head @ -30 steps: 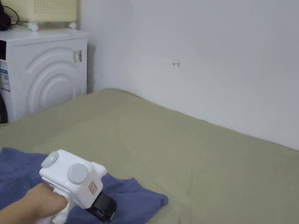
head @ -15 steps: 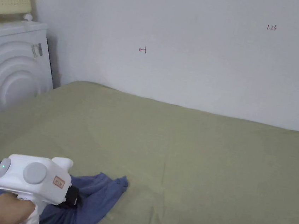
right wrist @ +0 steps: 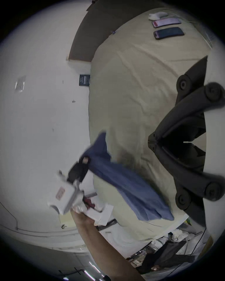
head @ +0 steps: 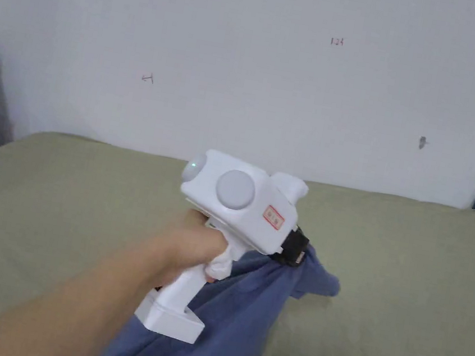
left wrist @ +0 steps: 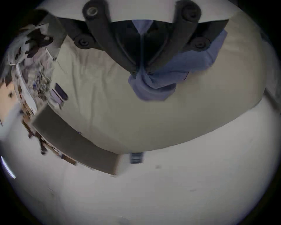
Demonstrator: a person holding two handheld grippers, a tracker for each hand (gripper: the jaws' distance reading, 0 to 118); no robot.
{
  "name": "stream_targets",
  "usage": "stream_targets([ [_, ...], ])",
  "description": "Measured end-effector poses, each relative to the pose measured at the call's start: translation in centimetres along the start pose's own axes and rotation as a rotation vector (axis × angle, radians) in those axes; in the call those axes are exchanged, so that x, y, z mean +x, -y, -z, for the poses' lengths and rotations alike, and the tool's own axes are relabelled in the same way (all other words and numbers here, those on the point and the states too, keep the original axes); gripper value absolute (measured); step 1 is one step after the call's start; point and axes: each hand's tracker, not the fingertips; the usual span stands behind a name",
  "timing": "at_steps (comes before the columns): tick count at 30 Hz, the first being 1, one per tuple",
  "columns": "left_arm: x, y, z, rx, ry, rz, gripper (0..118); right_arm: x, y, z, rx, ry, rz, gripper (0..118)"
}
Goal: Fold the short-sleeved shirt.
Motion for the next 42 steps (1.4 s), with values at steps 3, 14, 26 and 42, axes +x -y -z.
stream_targets([
  [3,7.4,-2.7,5.5,-0.006,0.165,0.066,0,2.0,0.1,-1.4,0.003,0.062,0.019,1],
  [14,20.7,-0.8,16.5,-0.136,0.339,0.157,0,6.8,1.5,-5.4,-0.003,0.204,0.074,1],
  [26,7.6,5.1,-1.8,0.103,0.114,-0.164,100,7.8,-1.9,-5.0,0.058,0.213,0.051,1],
  [42,8.3,31.3,-22.5,0.392,-0.524,-0.614,0,6.1,-4.0,-4.3,0.109,0.184,0.022,1],
])
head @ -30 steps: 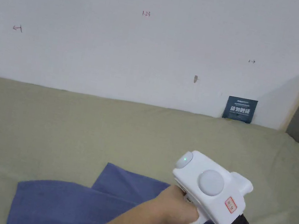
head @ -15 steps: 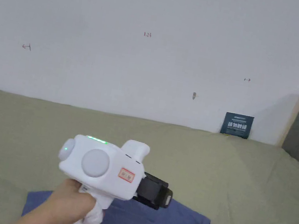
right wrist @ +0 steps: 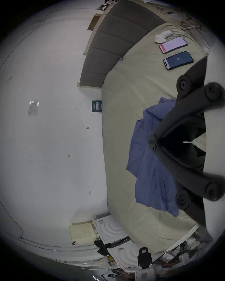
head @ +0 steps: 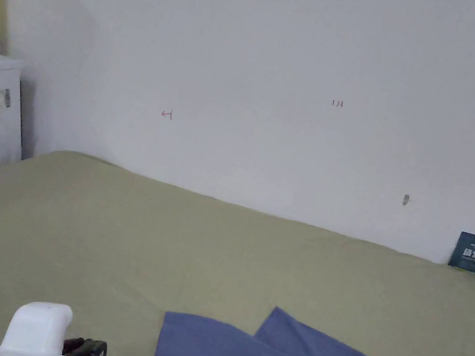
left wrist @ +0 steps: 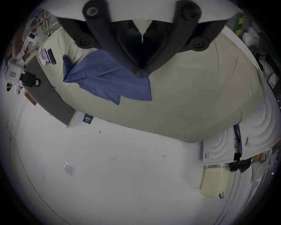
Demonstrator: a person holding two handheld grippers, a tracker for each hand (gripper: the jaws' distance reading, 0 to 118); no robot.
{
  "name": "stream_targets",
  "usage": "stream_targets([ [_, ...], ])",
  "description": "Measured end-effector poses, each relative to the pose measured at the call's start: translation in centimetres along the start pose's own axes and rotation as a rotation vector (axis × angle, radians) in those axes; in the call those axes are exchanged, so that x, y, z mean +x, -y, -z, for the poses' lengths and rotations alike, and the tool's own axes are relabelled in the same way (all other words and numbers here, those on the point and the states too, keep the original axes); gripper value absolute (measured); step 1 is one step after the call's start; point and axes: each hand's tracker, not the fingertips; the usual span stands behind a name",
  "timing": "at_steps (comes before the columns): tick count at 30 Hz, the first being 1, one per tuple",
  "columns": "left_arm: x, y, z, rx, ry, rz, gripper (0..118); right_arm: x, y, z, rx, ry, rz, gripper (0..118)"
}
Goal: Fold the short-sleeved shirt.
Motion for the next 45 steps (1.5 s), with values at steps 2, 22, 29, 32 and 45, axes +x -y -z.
stream_targets([
  [2,-0.1,-0.1,0.8,-0.043,0.003,-0.015,0,-0.2,0.3,0.1,-0.013,-0.004,-0.008,1],
  [22,0.8,-9.3,37.7,-0.464,-0.012,0.235,116,4.1,2.7,6.6,-0.179,0.070,-0.011,1],
  [29,0.9,-7.0,42.2,-0.578,-0.026,0.335,86,4.9,4.8,7.9,-0.255,0.089,-0.030,1],
  [32,0.4,-7.2,40.6,-0.577,0.010,0.224,55,5.9,5.4,8.4,-0.238,0.099,0.057,1],
  [45,0.7,-8.8,35.5,-0.525,0.175,0.139,0,13.2,7.8,15.5,-0.262,0.105,0.112,84],
])
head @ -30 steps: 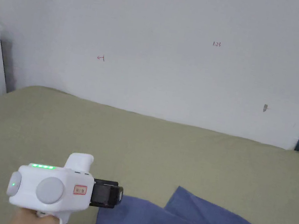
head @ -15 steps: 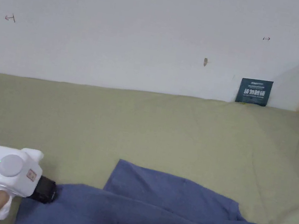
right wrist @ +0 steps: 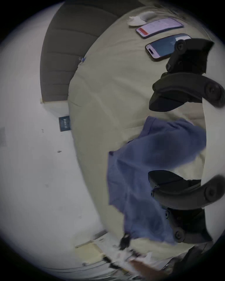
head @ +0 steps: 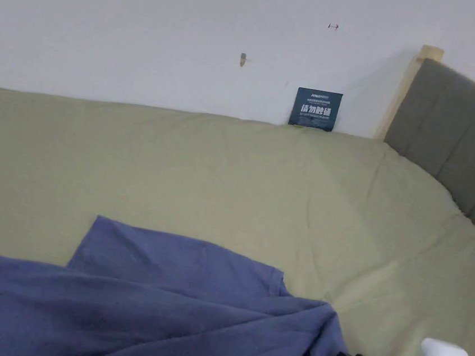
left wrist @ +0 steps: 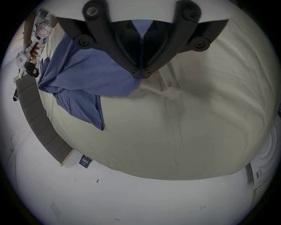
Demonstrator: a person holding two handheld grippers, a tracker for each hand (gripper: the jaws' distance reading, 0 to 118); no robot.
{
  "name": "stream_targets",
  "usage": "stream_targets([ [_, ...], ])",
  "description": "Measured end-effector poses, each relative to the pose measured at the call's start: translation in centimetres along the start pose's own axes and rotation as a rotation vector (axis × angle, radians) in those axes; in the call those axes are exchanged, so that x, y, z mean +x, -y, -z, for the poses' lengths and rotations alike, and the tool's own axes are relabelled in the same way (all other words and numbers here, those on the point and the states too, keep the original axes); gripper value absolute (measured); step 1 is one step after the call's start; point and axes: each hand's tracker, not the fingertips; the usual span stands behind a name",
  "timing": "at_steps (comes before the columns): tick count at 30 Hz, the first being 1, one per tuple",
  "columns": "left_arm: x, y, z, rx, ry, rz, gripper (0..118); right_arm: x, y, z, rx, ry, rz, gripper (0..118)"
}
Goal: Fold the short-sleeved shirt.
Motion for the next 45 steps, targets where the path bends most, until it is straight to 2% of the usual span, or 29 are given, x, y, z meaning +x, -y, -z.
stream_targets([
  [1,0.2,0.1,-0.1,0.002,-0.002,0.001,0,0.2,0.1,1.0,-0.029,0.002,-0.013,84],
  [3,0.0,-0.1,0.3,0.001,-0.003,0.014,0,0.6,0.0,3.0,-0.111,-0.028,0.019,84],
  [6,0.2,0.1,0.8,-0.008,0.018,0.022,0,0.8,0.0,4.9,-0.101,-0.012,0.049,81],
  [7,0.0,0.2,1.1,-0.006,0.034,0.017,0,0.8,-0.2,5.0,-0.099,-0.026,0.063,54],
  [8,0.0,0.4,1.2,0.006,0.044,0.008,0,1.2,-0.1,5.0,-0.102,-0.071,0.092,3],
  [9,0.0,0.4,1.2,0.015,0.053,-0.001,0,1.1,-0.2,4.7,-0.093,-0.093,0.103,4],
  [10,0.0,0.5,1.1,0.034,0.061,-0.016,0,0.4,-0.3,4.2,-0.057,-0.049,0.032,4],
  [11,-0.2,0.6,0.9,0.061,0.072,-0.032,0,-0.4,-0.7,3.6,-0.002,0.009,-0.002,4],
  [13,-0.5,0.4,0.2,0.083,0.094,-0.055,0,-0.8,-1.6,1.9,0.043,-0.072,-0.002,4],
  [15,-0.6,-0.2,-1.3,0.127,0.086,-0.049,0,-2.2,-3.2,0.2,0.098,-0.039,-0.068,4],
  [17,-0.5,-1.1,-3.3,0.170,0.084,-0.035,0,-1.4,-4.0,-1.0,0.137,-0.020,-0.111,4],
  [18,-0.3,-1.7,-4.6,0.197,0.094,-0.026,0,-1.7,-5.1,-1.6,0.150,-0.043,-0.134,4],
  [21,0.3,-3.5,-8.6,0.292,0.093,0.018,0,-1.9,-7.6,-2.7,0.189,-0.037,-0.177,4],
  [24,0.8,-5.6,-12.8,0.378,0.078,0.068,0,-2.5,-10.5,-3.2,0.240,-0.030,-0.254,4],
  [33,1.0,-11.3,-23.1,0.555,-0.012,0.104,0,-5.2,-20.5,-4.8,0.356,-0.055,-0.335,4],
  [38,0.3,-13.5,-26.8,0.638,-0.053,0.076,0,-5.8,-25.4,-5.9,0.419,-0.060,-0.354,4],
  [41,-0.9,-14.1,-27.8,0.678,-0.070,0.066,0,-5.9,-28.0,-6.2,0.447,-0.048,-0.342,4],
  [45,-2.5,-14.5,-28.8,0.712,-0.075,0.041,0,-5.3,-30.7,-6.7,0.476,-0.048,-0.280,4],
])
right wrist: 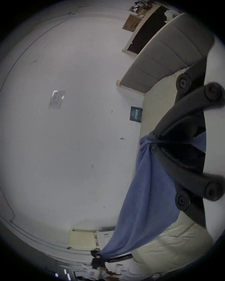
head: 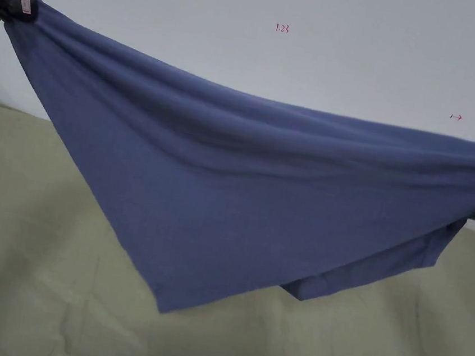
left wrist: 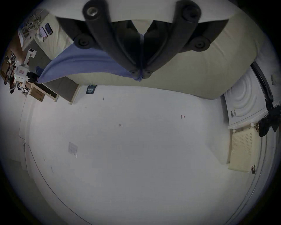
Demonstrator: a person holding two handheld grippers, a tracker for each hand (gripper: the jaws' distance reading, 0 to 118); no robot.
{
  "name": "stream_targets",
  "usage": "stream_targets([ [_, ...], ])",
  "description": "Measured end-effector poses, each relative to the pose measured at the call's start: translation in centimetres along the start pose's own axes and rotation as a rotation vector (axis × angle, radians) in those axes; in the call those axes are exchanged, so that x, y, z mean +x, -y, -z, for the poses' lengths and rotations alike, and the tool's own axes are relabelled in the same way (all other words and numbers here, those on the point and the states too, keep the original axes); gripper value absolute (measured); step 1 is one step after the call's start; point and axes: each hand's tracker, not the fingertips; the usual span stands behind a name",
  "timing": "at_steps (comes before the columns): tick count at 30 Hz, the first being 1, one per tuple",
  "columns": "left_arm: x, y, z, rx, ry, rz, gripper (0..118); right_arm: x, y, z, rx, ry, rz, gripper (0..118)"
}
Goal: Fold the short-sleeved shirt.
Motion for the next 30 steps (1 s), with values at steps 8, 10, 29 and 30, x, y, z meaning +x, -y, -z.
stream_targets([
  [8,-1.0,-0.4,0.4,0.049,0.012,0.001,0,0.5,-2.3,1.3,0.048,0.009,0.057,4],
  [10,-1.0,-0.3,0.7,0.053,0.010,-0.006,0,0.5,-2.4,1.6,0.042,0.014,0.049,4],
  [29,-1.2,4.1,0.7,0.042,0.051,-0.054,0,0.6,-1.1,2.6,0.026,0.002,0.092,4],
  [30,-1.5,5.0,0.3,0.029,0.055,-0.059,0,0.6,-0.2,2.3,0.017,-0.003,0.091,4],
])
